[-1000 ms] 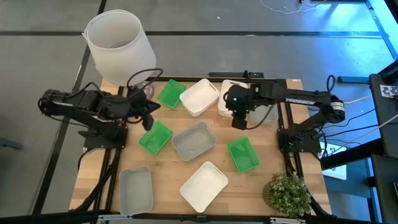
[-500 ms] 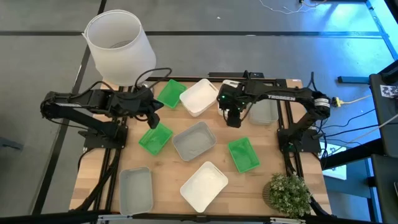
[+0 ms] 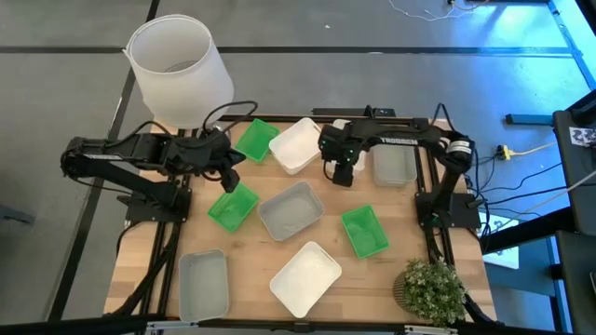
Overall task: Stack baskets by color
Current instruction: Stack the top right white bin on the top left white bin
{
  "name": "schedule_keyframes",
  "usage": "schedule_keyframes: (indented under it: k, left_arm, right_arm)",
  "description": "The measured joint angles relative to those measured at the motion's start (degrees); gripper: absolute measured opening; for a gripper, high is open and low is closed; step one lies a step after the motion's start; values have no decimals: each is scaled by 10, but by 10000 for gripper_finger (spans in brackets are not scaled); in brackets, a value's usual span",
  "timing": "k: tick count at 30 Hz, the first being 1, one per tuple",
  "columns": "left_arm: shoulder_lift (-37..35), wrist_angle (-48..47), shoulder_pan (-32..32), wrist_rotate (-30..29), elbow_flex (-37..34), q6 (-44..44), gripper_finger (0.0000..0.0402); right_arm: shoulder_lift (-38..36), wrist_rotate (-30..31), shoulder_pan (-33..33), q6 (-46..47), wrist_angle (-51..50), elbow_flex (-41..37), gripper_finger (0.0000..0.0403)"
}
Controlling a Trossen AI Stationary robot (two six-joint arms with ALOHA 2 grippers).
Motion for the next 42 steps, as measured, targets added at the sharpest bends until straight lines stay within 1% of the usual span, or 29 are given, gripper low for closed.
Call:
schedule_keyframes:
  k: [4, 6, 9, 13, 16, 19, 22, 26, 29, 32, 37, 39, 42]
  left_arm:
    - [0, 0, 0, 0, 0, 15, 11]
    - [0, 0, 0, 0, 0, 14, 11]
    - [0, 0, 0, 0, 0, 14, 11]
    - [0, 0, 0, 0, 0, 14, 11]
    - [0, 0, 0, 0, 0, 14, 11]
    - [0, 0, 0, 4, 0, 24, 11]
    - [0, -1, 0, 7, 0, 27, 11]
    - [0, 0, 0, 7, 0, 28, 11]
    - [0, -1, 0, 7, 0, 30, 11]
    - [0, -1, 0, 7, 0, 48, 11]
    - [0, -1, 0, 7, 0, 57, 12]
    - [0, -1, 0, 7, 0, 58, 11]
    - [0, -1, 0, 7, 0, 57, 11]
  right_arm:
    - [28, 2, -7, -6, 12, 0, 121]
    - [40, 2, -7, -6, 23, 0, 114]
    - [51, 2, -7, -6, 29, 0, 84]
    - [54, 1, -7, -4, 34, 0, 14]
    - [54, 2, -7, 14, 21, 6, 9]
    - [51, 5, -7, 48, -30, 34, 4]
    - [51, 17, -3, 83, -92, 79, 4]
    - [50, 30, 6, 134, -164, 156, 3]
    - [50, 35, 16, 159, -182, 218, 2]
    - [50, 49, 26, 186, -157, 276, 2]
    - [50, 46, 41, 205, -60, 341, 1]
    - [49, 19, 47, 205, -12, 346, 1]
    - [51, -44, 55, 201, 50, 346, 1]
